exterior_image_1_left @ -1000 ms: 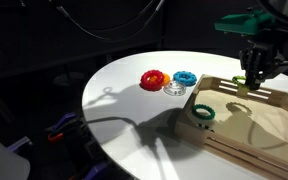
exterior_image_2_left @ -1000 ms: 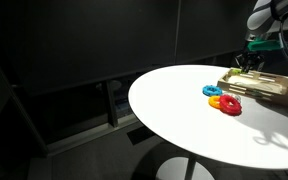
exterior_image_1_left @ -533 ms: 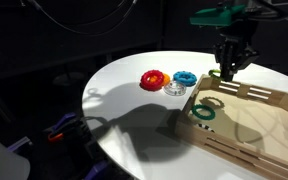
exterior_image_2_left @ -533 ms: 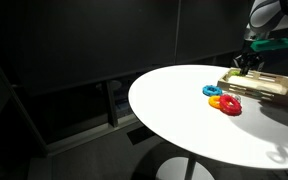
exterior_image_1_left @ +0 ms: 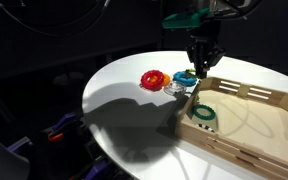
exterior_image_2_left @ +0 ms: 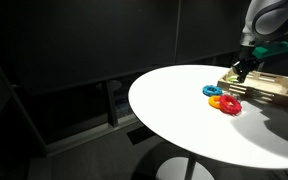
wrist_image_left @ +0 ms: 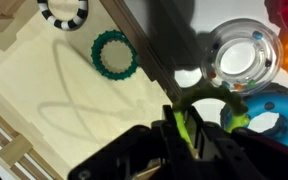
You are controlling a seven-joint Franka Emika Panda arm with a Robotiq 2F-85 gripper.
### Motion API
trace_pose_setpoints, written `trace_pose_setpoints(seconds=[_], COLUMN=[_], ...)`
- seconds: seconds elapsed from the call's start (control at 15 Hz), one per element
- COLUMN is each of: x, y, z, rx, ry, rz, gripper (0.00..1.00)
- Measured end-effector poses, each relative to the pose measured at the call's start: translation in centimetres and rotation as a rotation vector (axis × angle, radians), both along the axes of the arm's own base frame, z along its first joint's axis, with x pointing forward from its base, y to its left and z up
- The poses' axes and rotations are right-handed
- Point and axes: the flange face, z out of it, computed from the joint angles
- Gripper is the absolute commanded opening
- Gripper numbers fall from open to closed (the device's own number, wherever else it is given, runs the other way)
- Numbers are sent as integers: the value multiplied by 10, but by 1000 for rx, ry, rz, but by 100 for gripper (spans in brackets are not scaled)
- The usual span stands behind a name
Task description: Remove the light green ring from the tray and put it on the table
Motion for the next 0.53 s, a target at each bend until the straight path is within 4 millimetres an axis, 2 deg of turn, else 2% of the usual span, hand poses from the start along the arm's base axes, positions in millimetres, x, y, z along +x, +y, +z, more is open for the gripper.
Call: trace_pose_setpoints(seconds=[0.13,0.2,0.4,0.53], x=[-8,-11,-20,-23], y=[16,22,36,39], z=[-6,-9,-18,-22], rx=[-8,-8,-9,-6], ry=[2,2,8,12], rz=[45,59,96,104], gripper=[7,38,57,74])
